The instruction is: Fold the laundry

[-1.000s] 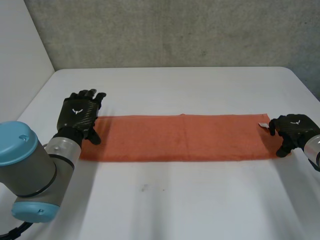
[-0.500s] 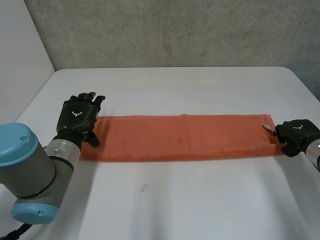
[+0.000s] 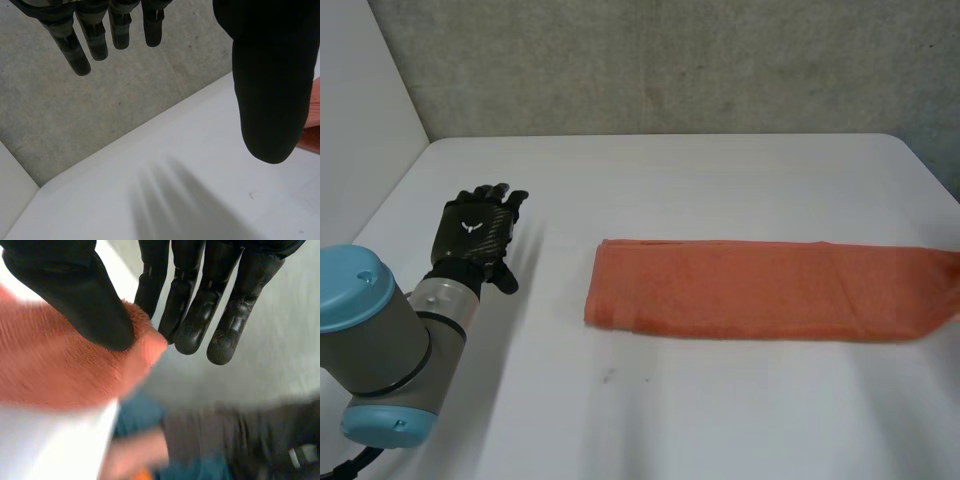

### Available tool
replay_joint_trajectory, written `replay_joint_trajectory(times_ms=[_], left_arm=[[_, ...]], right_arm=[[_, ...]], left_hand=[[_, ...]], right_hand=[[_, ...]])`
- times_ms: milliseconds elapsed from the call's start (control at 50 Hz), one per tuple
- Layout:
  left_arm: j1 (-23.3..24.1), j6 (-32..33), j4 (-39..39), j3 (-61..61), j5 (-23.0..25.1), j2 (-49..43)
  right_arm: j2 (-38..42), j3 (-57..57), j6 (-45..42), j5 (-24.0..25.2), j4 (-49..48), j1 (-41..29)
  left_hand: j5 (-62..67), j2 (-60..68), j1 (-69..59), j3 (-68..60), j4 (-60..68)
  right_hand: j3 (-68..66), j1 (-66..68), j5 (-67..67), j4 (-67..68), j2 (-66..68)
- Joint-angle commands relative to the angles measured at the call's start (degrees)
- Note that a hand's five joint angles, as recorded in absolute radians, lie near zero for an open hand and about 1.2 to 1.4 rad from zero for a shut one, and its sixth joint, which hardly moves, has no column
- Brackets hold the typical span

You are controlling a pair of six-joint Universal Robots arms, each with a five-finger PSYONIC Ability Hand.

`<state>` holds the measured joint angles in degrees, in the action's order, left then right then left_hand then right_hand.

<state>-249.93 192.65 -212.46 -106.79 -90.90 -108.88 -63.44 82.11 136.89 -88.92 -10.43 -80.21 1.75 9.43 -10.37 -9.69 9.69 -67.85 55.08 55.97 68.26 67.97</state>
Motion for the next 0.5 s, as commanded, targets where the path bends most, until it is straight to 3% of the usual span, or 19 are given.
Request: replay_joint_trajectory(times_ms=[20,120,180,220,300,340,360,380,400,420,460,500], left_arm=[[0.3,0.0,0.2,0.0,-0.1,0.2],[0.2,0.0,0.4,-0.4,-0.1,0.3],[0.3,0.0,0.3,-0.7,-0.1,0.4],[0.4,0.0,0.4,-0.7,-0.1,0.4],[0.7,0.0,0.4,-0.7,-0.1,0.4],[0.8,0.0,0.4,-0.7,0.0,0.4],[0.9,0.0,0.4,-0.7,0.0,0.4],[0.9,0.0,0.4,-0.7,0.0,0.4],[1.2,0.0,0.4,-0.6,0.2,0.5],[1.2,0.0,0.4,-0.6,0.2,0.5],[2.3,0.0,0.4,0.3,0.4,0.5],[3.0,0.1,0.1,1.0,0.5,0.5]], right_arm=[[-2.4,-1.7,6.9,6.3,-2.4,-19.6],[2.5,-1.9,7.3,12.7,-7.9,-39.1],[4.6,-2.1,7.2,14.0,-8.8,-43.0],[10.0,-2.6,6.9,14.3,-8.5,-48.6],[13.9,-2.8,6.7,13.6,-6.8,-51.5],[14.2,-2.8,7.0,11.6,-4.4,-51.7],[14.2,-2.8,7.0,11.6,-4.4,-51.7],[13.2,-2.7,7.5,10.0,-3.8,-51.7],[13.2,-2.7,7.5,10.0,-3.8,-51.7],[11.0,-2.3,8.5,8.6,-3.6,-51.5],[8.6,-1.6,10.5,7.4,-3.7,-50.6],[4.0,0.1,16.8,5.9,-3.2,-45.2]], left_hand=[[-1.8,0.6,0.4,-0.3,0.3],[-1.8,0.6,0.4,-0.3,0.3],[-1.8,0.6,0.4,-0.3,0.3],[-1.8,0.6,0.4,-0.3,0.3],[-1.8,0.6,0.4,-0.3,0.3],[-1.8,0.6,0.4,-0.3,0.3],[-1.8,0.6,0.4,-0.3,0.3],[-1.8,0.6,0.4,-0.3,0.3],[-1.8,0.6,0.4,-0.3,0.3],[-1.8,0.6,0.4,-0.3,0.3],[-1.8,0.6,0.4,-0.3,0.3],[-1.8,0.6,0.4,-0.3,0.3]], right_hand=[[-12.2,24.9,14.0,11.7,12.0],[-12.2,24.9,14.0,11.7,12.0],[-12.2,24.9,14.0,11.7,12.0],[-12.2,24.9,14.0,11.7,12.0],[-12.2,24.9,14.0,11.7,12.0],[28.3,-15.5,-26.4,-28.7,-28.4],[28.5,-15.7,-26.6,-28.9,-28.6],[46.3,-33.5,-44.4,-46.7,-46.4],[46.5,-33.7,-44.6,-46.9,-46.6],[57.8,-45.1,-56.0,-58.3,-58.0],[57.8,-45.1,-56.0,-58.3,-58.0],[57.8,-45.1,-56.0,-58.3,-58.0]])
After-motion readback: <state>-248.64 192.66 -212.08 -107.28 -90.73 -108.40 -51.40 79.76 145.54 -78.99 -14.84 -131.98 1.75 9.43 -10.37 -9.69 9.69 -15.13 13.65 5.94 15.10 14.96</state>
